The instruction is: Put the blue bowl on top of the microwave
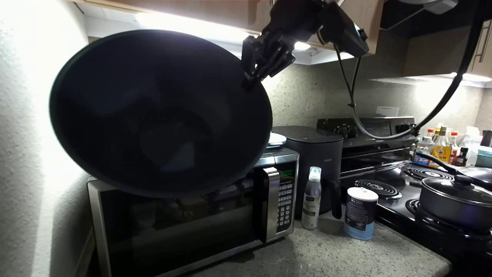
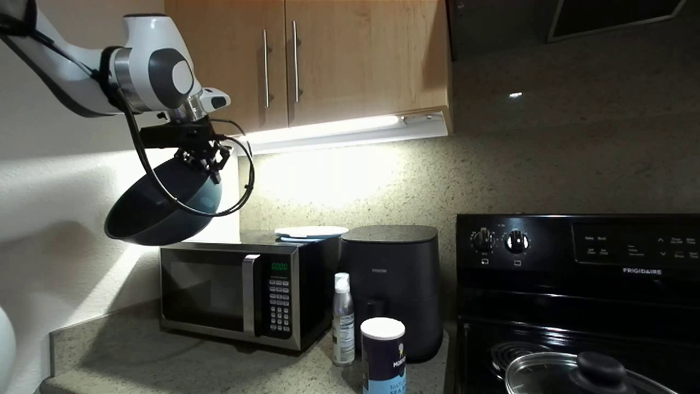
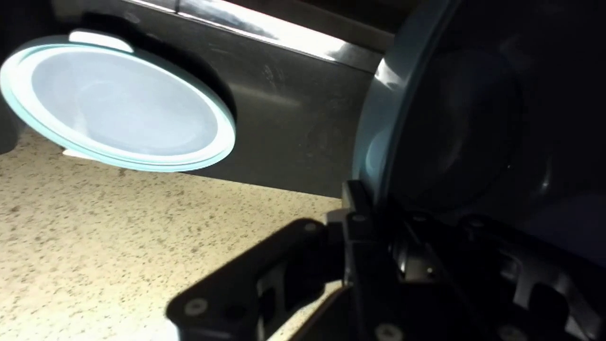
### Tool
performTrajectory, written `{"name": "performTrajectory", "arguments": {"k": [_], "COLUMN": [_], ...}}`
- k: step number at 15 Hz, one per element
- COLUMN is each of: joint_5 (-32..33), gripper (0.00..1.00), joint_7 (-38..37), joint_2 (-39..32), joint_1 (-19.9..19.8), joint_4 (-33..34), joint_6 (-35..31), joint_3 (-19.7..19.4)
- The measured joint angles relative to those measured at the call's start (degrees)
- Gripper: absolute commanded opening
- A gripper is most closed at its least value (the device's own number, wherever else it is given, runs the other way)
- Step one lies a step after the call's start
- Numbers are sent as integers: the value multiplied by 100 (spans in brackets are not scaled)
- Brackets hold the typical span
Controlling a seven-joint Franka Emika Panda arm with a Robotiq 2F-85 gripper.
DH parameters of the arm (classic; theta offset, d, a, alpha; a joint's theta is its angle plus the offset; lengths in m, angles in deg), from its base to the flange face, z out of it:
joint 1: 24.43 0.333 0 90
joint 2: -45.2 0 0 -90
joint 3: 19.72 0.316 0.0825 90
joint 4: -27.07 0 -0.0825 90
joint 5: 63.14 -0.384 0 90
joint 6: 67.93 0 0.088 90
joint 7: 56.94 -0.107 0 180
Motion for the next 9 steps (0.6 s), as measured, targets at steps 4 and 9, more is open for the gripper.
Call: {"name": "performTrajectory", "arguments": {"k": [4, 9], "joint_5": [-725, -736], "gripper": [7, 7], "joint_7": [634, 606], "joint_2": [-325, -609], "joint_1": [530, 338], "joint_4": [251, 558], "joint_6": [-2, -36], "joint_3": [-350, -398]}}
